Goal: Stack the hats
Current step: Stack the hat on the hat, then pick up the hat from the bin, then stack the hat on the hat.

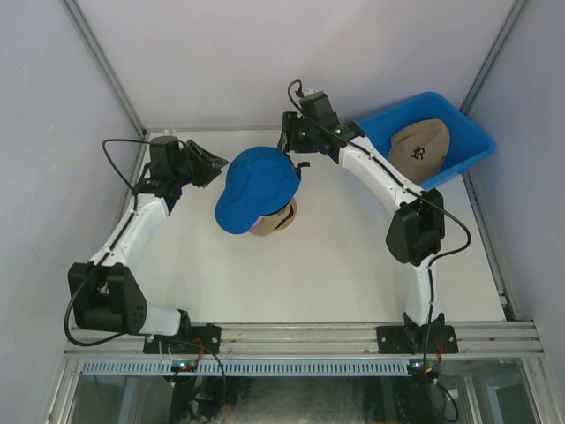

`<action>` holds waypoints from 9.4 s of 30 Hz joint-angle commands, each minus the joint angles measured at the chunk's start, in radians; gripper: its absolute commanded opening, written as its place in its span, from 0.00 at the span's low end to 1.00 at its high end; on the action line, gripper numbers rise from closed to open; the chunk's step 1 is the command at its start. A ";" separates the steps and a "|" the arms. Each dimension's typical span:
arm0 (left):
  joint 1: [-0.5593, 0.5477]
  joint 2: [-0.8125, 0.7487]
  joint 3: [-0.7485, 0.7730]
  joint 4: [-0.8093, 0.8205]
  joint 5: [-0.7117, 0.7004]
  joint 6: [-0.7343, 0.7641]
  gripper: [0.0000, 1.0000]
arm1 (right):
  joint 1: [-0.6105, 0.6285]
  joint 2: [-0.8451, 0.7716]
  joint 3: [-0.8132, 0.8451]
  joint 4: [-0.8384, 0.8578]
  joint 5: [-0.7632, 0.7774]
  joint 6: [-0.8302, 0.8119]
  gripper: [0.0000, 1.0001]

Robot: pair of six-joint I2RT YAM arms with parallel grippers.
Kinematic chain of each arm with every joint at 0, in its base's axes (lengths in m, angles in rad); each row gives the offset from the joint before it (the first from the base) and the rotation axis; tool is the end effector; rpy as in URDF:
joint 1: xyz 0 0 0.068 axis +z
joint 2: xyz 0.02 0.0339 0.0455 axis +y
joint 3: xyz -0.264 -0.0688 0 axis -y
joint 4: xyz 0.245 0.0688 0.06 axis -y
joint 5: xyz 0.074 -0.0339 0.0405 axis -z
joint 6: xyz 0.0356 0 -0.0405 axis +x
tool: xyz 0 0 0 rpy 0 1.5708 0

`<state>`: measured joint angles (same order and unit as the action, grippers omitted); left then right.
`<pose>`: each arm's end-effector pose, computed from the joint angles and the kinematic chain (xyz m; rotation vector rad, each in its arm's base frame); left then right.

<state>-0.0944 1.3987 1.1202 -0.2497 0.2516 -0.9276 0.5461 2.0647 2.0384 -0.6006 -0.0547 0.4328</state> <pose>0.3183 -0.0390 0.3093 -0.7439 2.0757 -0.8603 0.4095 0.2511 0.3352 -0.1597 2.2579 0.5978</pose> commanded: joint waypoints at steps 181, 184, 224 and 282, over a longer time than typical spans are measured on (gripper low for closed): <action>-0.182 -0.492 -0.111 0.460 0.451 -0.024 0.00 | -0.128 -0.898 -0.523 0.183 -0.098 0.087 0.63; -0.179 -0.463 -0.086 0.473 0.531 -0.061 0.00 | -0.122 -0.909 -0.480 0.163 -0.103 -0.014 0.70; -0.179 -0.400 -0.101 0.573 0.811 -0.190 0.00 | 0.294 -0.610 0.008 -0.235 0.383 -0.616 0.10; 0.178 -0.500 -0.596 0.753 0.080 -0.514 0.18 | 0.287 -0.098 0.426 -0.349 0.299 -0.069 0.00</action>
<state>0.0582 0.8776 0.4572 0.4557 0.3573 -1.4406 0.8383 1.9690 2.4508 -0.9920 0.2653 0.3595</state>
